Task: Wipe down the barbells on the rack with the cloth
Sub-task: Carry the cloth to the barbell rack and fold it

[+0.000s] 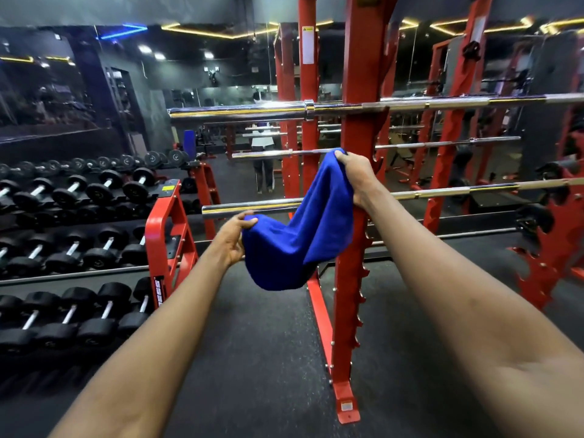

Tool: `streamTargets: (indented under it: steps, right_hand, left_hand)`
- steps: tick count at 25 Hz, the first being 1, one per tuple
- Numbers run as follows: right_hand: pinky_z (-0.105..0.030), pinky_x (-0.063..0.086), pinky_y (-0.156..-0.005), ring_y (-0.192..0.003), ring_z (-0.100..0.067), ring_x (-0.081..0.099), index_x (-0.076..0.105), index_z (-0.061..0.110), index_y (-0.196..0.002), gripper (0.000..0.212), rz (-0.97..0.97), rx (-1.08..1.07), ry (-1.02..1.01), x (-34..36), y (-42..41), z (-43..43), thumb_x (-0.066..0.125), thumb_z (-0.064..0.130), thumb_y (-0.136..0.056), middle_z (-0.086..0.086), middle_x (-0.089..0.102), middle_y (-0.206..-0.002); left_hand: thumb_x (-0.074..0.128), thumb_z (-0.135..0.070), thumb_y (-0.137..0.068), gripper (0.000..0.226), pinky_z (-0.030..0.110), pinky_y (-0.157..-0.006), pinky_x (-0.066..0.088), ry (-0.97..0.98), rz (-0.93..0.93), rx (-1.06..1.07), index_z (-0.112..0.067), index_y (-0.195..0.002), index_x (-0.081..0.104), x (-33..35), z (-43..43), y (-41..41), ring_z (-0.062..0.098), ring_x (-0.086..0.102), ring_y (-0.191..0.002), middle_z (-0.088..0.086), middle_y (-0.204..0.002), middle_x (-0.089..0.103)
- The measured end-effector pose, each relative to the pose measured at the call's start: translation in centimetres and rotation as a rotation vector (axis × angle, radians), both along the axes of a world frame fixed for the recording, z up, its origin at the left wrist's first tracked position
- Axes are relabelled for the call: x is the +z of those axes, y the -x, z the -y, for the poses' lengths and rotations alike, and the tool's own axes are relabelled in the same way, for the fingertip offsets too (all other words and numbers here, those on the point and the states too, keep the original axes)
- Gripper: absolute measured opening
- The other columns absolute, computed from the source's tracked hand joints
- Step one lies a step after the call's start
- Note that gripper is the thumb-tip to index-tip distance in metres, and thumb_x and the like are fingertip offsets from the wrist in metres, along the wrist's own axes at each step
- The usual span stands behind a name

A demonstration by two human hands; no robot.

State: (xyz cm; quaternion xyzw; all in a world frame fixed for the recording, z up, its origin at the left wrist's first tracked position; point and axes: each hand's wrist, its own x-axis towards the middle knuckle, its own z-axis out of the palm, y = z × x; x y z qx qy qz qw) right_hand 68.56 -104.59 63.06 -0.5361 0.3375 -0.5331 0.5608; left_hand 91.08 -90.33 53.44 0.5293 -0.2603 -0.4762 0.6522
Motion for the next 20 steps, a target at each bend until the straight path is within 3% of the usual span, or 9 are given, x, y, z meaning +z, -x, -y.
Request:
streamTargets:
  steps: [2, 5, 8, 10, 12, 14, 16, 18, 20]
  right_hand:
    - [-0.035, 0.055, -0.076, -0.074, -0.018, 0.06, 0.068, 0.015, -0.082, 0.02, -0.047, -0.061, 0.005, -1.1, 1.1, 0.8, 0.063, 0.021, -0.1, -0.006, 0.066, -0.082]
    - [-0.033, 0.049, -0.073, -0.077, -0.019, 0.054, 0.07, 0.012, -0.087, 0.02, -0.073, -0.162, -0.006, -2.6, 2.8, 2.3, 0.062, 0.024, -0.101, -0.008, 0.061, -0.087]
    - [-0.03, 0.044, -0.078, -0.089, -0.017, 0.051, 0.071, 0.001, -0.109, 0.027, -0.155, -0.247, -0.01, -3.4, 3.9, 3.3, 0.061, 0.025, -0.102, -0.005, 0.059, -0.097]
    - [-0.029, 0.051, -0.09, -0.1, -0.017, 0.061, 0.068, 0.004, -0.118, 0.033, -0.168, -0.264, -0.085, -3.6, 4.3, 4.0, 0.062, 0.032, -0.102, -0.005, 0.066, -0.111]
    - [-0.045, 0.056, -0.101, -0.11, -0.028, 0.068, 0.062, 0.003, -0.129, 0.052, -0.145, -0.186, -0.216, -3.8, 4.7, 4.6, 0.067, 0.042, -0.095, -0.012, 0.068, -0.126]
    - [-0.051, 0.057, -0.098, -0.098, -0.03, 0.071, 0.066, 0.01, -0.114, 0.046, -0.107, -0.087, -0.288, -3.6, 4.9, 4.6, 0.074, 0.044, -0.086, -0.015, 0.072, -0.116]
    - [-0.041, 0.059, -0.091, -0.081, -0.025, 0.068, 0.071, 0.02, -0.101, 0.015, -0.048, -0.007, -0.28, -2.7, 5.1, 2.4, 0.067, 0.032, -0.095, -0.009, 0.071, -0.096]
    - [-0.033, 0.059, -0.076, -0.074, -0.018, 0.063, 0.072, 0.023, -0.111, 0.022, 0.021, 0.051, -0.24, -2.4, 5.2, 1.0, 0.052, 0.018, -0.105, -0.006, 0.067, -0.09]
    - [-0.028, 0.057, -0.068, -0.075, -0.016, 0.064, 0.07, 0.013, -0.125, 0.028, 0.086, 0.09, -0.216, -2.7, 5.2, 0.6, 0.05, 0.011, -0.105, -0.007, 0.068, -0.093]
  left_hand:
    - [0.058, 0.003, -0.094, 0.035, 0.024, -0.058, 0.058, 0.105, 0.057, 0.056, -0.022, -0.119, 0.061, 0.9, 0.3, -2.2, 0.016, 0.067, -0.072, 0.005, -0.094, 0.069]
    - [0.06, 0.003, -0.095, 0.025, 0.026, -0.063, 0.058, 0.19, 0.266, 0.119, -0.018, -0.108, 0.066, 2.2, 0.2, -4.7, 0.013, 0.066, -0.067, 0.01, -0.091, 0.068]
    - [0.058, 0.002, -0.096, 0.02, 0.031, -0.081, 0.055, 0.257, 0.287, 0.138, -0.014, -0.101, 0.069, 3.5, 0.1, -7.0, 0.022, 0.063, -0.086, 0.014, -0.098, 0.067]
    - [0.056, 0.007, -0.094, 0.026, 0.03, -0.083, 0.054, 0.261, 0.234, 0.069, -0.012, -0.107, 0.069, 4.4, -0.4, -7.9, 0.022, 0.062, -0.087, 0.012, -0.099, 0.067]
    - [0.054, 0.014, -0.089, 0.037, 0.025, -0.077, 0.056, 0.247, 0.238, -0.022, -0.01, -0.113, 0.067, 5.1, -1.2, -8.0, 0.018, 0.064, -0.082, 0.011, -0.099, 0.067]
    - [0.056, 0.018, -0.086, 0.04, 0.021, -0.072, 0.058, 0.223, 0.305, -0.046, -0.007, -0.116, 0.065, 5.2, -1.8, -8.1, 0.015, 0.066, -0.078, 0.012, -0.097, 0.068]
    - [0.063, 0.016, -0.085, 0.038, 0.023, -0.078, 0.058, 0.186, 0.43, -0.022, -0.002, -0.119, 0.064, 4.8, -2.1, -8.9, 0.016, 0.067, -0.08, 0.016, -0.1, 0.068]
    - [0.07, 0.007, -0.085, 0.026, 0.034, -0.087, 0.054, 0.136, 0.647, 0.036, -0.003, -0.11, 0.069, 4.2, -2.1, -10.5, 0.022, 0.064, -0.087, 0.019, -0.101, 0.068]
    - [0.074, -0.006, -0.088, 0.011, 0.039, -0.085, 0.052, 0.103, 0.859, 0.117, -0.017, -0.091, 0.075, 3.6, -2.5, -11.9, 0.021, 0.062, -0.084, 0.012, -0.09, 0.071]
